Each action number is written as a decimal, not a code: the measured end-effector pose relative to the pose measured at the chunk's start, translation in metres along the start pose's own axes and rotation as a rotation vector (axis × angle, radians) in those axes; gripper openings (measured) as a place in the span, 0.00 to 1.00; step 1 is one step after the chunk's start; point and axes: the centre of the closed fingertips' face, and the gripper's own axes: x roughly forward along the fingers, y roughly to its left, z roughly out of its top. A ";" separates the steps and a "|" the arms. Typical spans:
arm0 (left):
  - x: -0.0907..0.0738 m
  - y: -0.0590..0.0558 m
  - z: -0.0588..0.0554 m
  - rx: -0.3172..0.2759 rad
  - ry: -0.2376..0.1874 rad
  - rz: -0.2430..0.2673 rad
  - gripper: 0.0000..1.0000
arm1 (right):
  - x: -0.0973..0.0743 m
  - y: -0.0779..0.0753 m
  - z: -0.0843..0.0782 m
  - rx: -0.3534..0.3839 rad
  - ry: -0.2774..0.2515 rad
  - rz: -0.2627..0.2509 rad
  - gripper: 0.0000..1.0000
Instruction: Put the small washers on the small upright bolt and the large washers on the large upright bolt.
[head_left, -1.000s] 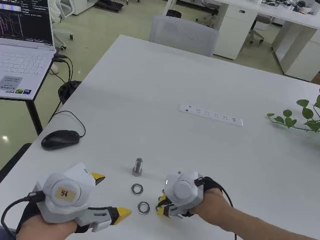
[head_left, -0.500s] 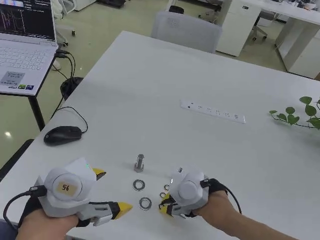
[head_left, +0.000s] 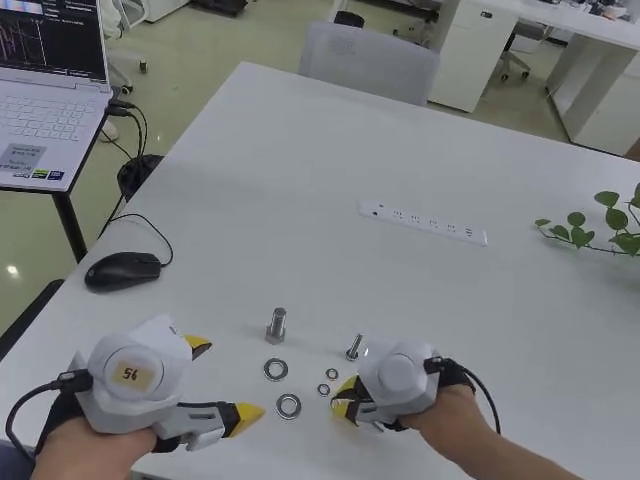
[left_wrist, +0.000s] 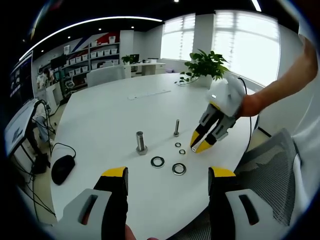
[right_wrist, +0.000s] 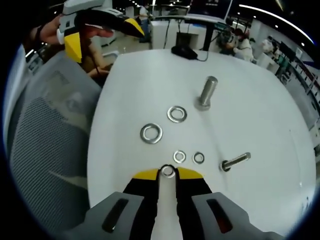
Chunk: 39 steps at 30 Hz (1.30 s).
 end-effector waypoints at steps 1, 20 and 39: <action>0.000 0.000 0.000 0.000 0.000 0.000 0.64 | -0.002 -0.003 0.000 0.004 -0.004 -0.009 0.13; 0.002 -0.001 0.003 0.006 -0.004 -0.004 0.64 | -0.049 -0.079 0.015 0.115 -0.077 -0.196 0.13; 0.000 0.000 0.001 -0.004 -0.003 0.003 0.64 | -0.033 -0.088 0.023 0.041 0.007 -0.146 0.13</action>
